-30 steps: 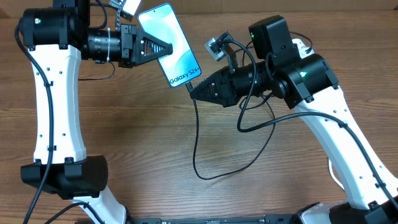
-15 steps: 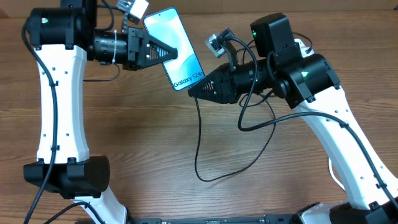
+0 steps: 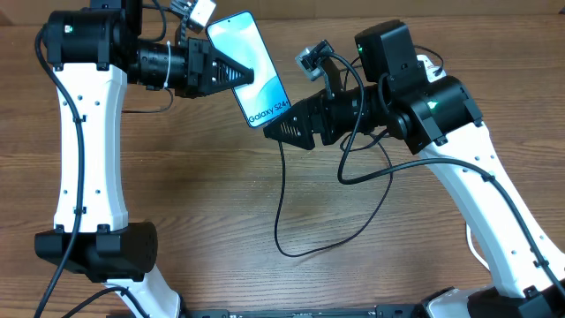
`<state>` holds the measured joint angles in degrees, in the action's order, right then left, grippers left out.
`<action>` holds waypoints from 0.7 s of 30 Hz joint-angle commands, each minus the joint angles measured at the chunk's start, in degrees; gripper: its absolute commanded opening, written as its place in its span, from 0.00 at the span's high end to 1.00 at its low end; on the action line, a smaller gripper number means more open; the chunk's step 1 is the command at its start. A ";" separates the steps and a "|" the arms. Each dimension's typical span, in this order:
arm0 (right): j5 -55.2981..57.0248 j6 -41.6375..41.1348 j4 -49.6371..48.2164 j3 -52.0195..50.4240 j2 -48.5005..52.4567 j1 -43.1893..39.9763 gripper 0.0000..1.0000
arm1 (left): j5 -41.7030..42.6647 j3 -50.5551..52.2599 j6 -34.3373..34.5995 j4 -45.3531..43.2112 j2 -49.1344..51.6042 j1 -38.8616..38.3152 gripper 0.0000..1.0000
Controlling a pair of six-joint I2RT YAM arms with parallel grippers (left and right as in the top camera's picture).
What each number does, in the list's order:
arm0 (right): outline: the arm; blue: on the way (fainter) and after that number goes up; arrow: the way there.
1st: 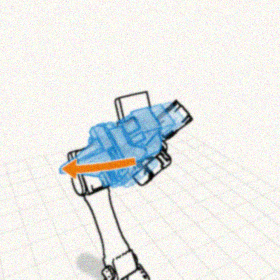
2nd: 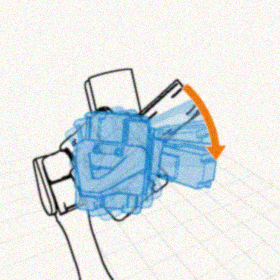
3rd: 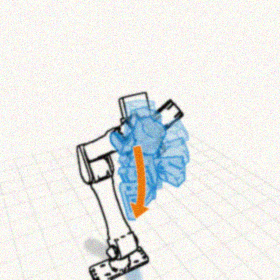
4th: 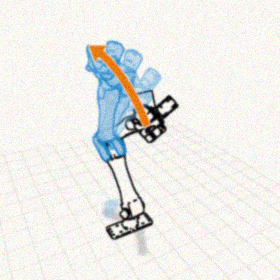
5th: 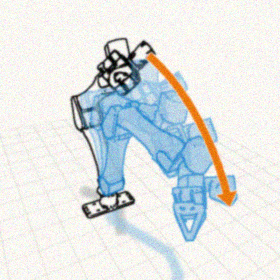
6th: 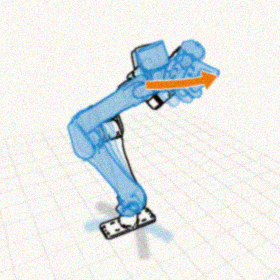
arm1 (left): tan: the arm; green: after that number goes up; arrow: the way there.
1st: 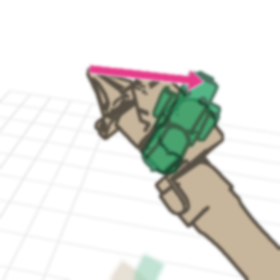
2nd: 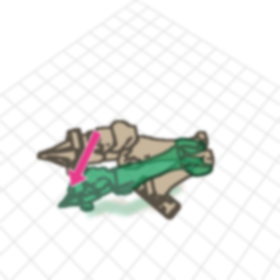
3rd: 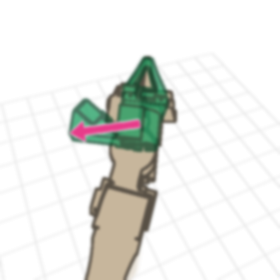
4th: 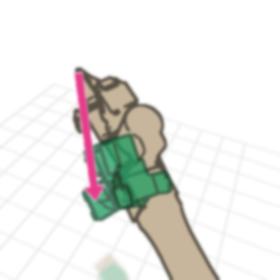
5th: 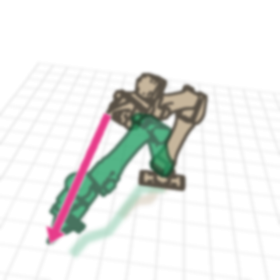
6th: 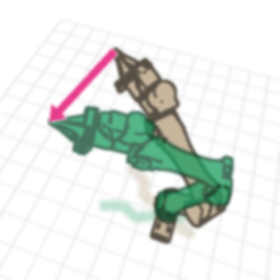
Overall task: Plug charger to phone and switch on socket
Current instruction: 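Lower the phone flat onto the table with the left gripper, releasing the plug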
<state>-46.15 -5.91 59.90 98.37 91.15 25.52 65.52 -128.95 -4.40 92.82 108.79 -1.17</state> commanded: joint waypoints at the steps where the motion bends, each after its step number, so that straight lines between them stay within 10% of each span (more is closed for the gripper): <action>1: 11.85 -4.37 1.05 1.36 -0.55 -0.37 0.21 | -2.27 -0.44 1.03 -0.61 -0.76 -0.20 0.96; 5: 23.58 -10.93 2.38 1.36 -0.55 -1.86 0.00 | -9.33 -0.44 1.31 1.84 0.09 -0.39 0.96; 21: 27.28 -11.04 5.70 1.33 -0.55 -13.86 0.00 | -26.23 -0.44 -1.60 2.25 15.85 -6.67 0.96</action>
<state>-20.05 -16.51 65.63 98.37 91.15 12.91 42.02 -128.92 -4.69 95.26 122.56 -5.89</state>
